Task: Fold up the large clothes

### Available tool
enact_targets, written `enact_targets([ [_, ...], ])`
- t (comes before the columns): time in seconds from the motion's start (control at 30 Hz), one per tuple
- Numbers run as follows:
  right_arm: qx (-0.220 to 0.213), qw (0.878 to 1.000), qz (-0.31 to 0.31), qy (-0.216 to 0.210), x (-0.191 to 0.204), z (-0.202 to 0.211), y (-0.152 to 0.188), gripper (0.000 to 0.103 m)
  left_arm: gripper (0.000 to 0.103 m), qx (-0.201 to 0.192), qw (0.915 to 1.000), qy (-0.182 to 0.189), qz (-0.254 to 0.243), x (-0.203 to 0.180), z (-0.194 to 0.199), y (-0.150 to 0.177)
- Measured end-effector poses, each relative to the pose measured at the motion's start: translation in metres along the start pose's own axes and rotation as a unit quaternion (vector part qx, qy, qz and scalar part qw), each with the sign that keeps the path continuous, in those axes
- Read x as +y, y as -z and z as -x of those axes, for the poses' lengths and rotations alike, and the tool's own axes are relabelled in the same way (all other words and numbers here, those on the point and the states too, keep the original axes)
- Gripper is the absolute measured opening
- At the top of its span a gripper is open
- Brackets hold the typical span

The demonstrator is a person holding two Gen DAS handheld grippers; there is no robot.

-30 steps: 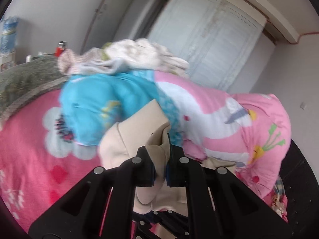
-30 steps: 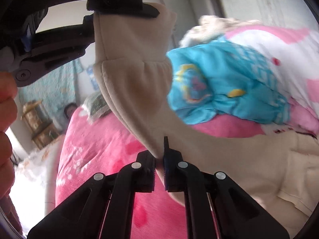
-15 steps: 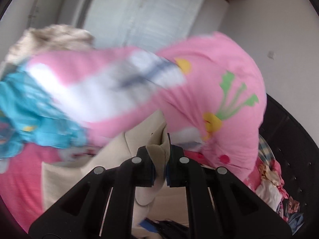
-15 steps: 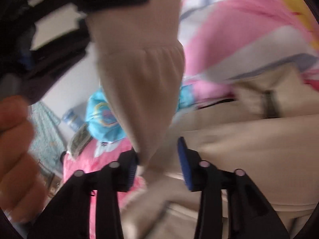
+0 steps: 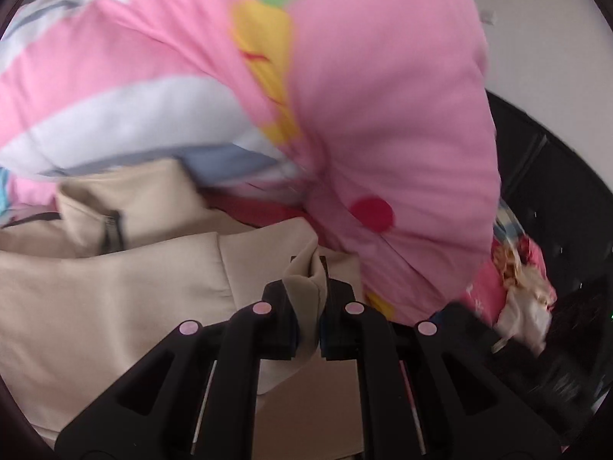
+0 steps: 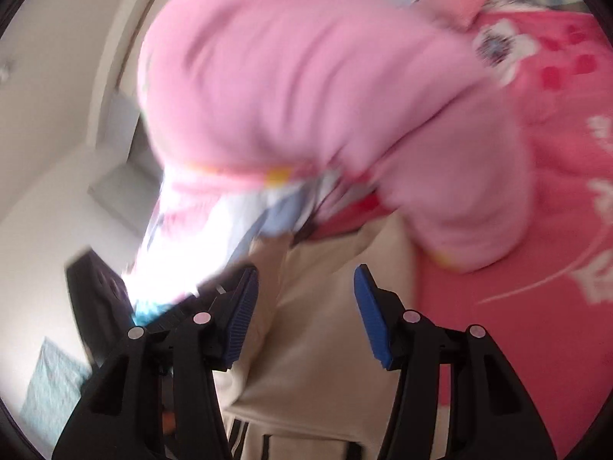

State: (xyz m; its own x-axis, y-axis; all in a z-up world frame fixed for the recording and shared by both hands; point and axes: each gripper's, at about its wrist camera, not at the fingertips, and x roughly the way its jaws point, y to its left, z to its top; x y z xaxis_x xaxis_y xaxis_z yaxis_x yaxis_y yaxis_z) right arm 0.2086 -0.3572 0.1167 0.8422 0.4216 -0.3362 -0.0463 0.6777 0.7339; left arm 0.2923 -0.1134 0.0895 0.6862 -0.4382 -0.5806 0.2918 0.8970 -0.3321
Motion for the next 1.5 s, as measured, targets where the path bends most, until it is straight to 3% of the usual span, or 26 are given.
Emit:
enact_targets([
  [0.17, -0.015, 0.999, -0.003, 0.044, -0.011, 0.010, -0.009, 0.052, 0.009, 0.021, 0.9984, -0.025, -0.047, -0.018, -0.024, 0.017],
  [0.27, 0.006, 0.998, -0.027, 0.056, -0.021, 0.000, -0.009, 0.052, 0.012, 0.056, 0.9982, 0.000, -0.024, -0.013, -0.034, 0.028],
  [0.3, 0.008, 0.998, -0.028, 0.055, -0.030, -0.005, -0.013, 0.052, 0.018, 0.065, 0.9976, 0.018, -0.015, -0.011, -0.037, 0.031],
  [0.33, 0.007, 0.998, -0.022, 0.051, -0.027, -0.005, -0.013, 0.052, 0.022, 0.090, 0.9940, 0.062, -0.001, -0.009, -0.042, 0.036],
  [0.4, 0.004, 0.999, -0.004, 0.051, -0.016, -0.004, -0.012, 0.052, 0.043, 0.161, 0.9729, 0.161, 0.039, -0.007, -0.057, 0.044],
  [0.43, 0.002, 0.999, 0.010, 0.053, -0.008, -0.004, -0.011, 0.052, 0.047, 0.184, 0.9592, 0.207, 0.058, -0.006, -0.056, 0.048],
  [0.47, 0.000, 0.998, 0.021, 0.055, -0.001, -0.002, -0.009, 0.052, 0.050, 0.174, 0.9569, 0.225, 0.058, -0.003, -0.044, 0.049],
  [0.53, -0.001, 0.998, 0.042, 0.056, 0.010, 0.007, -0.007, 0.052, 0.057, 0.157, 0.9637, 0.212, 0.041, 0.006, -0.017, 0.048],
  [0.6, 0.011, 0.994, 0.069, 0.078, 0.023, -0.001, -0.002, 0.052, 0.058, 0.137, 0.9682, 0.207, 0.027, 0.025, 0.014, 0.046],
  [0.67, 0.044, 0.992, 0.095, 0.070, 0.033, -0.021, 0.006, 0.052, 0.057, 0.113, 0.9768, 0.180, 0.026, 0.054, 0.039, 0.044],
  [0.73, 0.079, 0.983, 0.144, 0.075, 0.049, -0.056, 0.019, 0.050, 0.048, 0.095, 0.9819, 0.153, 0.060, 0.105, 0.056, 0.046],
  [0.77, 0.092, 0.979, 0.166, 0.078, 0.056, -0.069, 0.026, 0.047, 0.030, 0.087, 0.9830, 0.136, 0.088, 0.133, 0.059, 0.051],
  [0.8, 0.115, 0.973, 0.185, 0.079, 0.062, -0.086, 0.036, 0.046, 0.020, 0.085, 0.9840, 0.118, 0.102, 0.152, 0.060, 0.055],
  [0.83, 0.142, 0.967, 0.195, 0.081, 0.063, -0.102, 0.046, 0.046, 0.019, 0.085, 0.9846, 0.096, 0.119, 0.172, 0.058, 0.062],
  [0.87, 0.180, 0.959, 0.198, 0.091, 0.059, -0.121, 0.061, 0.046, 0.013, 0.082, 0.9818, 0.089, 0.146, 0.197, 0.054, 0.074],
  [0.9, 0.203, 0.948, 0.213, 0.123, 0.055, -0.135, 0.072, 0.042, 0.002, 0.077, 0.9759, 0.105, 0.176, 0.212, 0.052, 0.081],
  [0.93, 0.202, 0.944, 0.222, 0.138, 0.055, -0.137, 0.075, 0.040, 0.002, 0.061, 0.9624, 0.137, 0.227, 0.233, 0.050, 0.089],
  [0.97, 0.201, 0.946, 0.214, 0.139, 0.053, -0.135, 0.072, 0.037, 0.002, 0.042, 0.9557, 0.142, 0.254, 0.243, 0.056, 0.093],
  [1.07, 0.200, 0.952, 0.181, 0.141, 0.040, -0.130, 0.067, 0.021, 0.002, -0.027, 0.9408, 0.077, 0.329, 0.282, 0.085, 0.105],
  [1.1, 0.198, 0.955, 0.171, 0.142, 0.037, -0.128, 0.065, 0.019, 0.002, -0.048, 0.9310, 0.065, 0.356, 0.296, 0.095, 0.111],
  [1.13, 0.197, 0.956, 0.168, 0.140, 0.035, -0.127, 0.065, 0.019, 0.002, -0.059, 0.9287, 0.022, 0.366, 0.303, 0.101, 0.113],
  [1.23, 0.194, 0.953, 0.180, 0.146, 0.037, -0.126, 0.066, 0.019, 0.002, -0.102, 0.9210, -0.049, 0.373, 0.312, 0.116, 0.113],
  [1.27, 0.193, 0.952, 0.184, 0.150, 0.038, -0.125, 0.067, 0.019, 0.002, -0.114, 0.9178, -0.108, 0.365, 0.311, 0.123, 0.113],
  [1.37, 0.188, 0.958, 0.165, 0.142, 0.036, -0.123, 0.065, 0.019, 0.002, -0.136, 0.9067, -0.107, 0.385, 0.321, 0.128, 0.119],
  [1.5, 0.189, 0.961, 0.154, 0.134, 0.032, -0.123, 0.063, 0.019, 0.004, -0.150, 0.9124, -0.065, 0.375, 0.316, 0.132, 0.115],
])
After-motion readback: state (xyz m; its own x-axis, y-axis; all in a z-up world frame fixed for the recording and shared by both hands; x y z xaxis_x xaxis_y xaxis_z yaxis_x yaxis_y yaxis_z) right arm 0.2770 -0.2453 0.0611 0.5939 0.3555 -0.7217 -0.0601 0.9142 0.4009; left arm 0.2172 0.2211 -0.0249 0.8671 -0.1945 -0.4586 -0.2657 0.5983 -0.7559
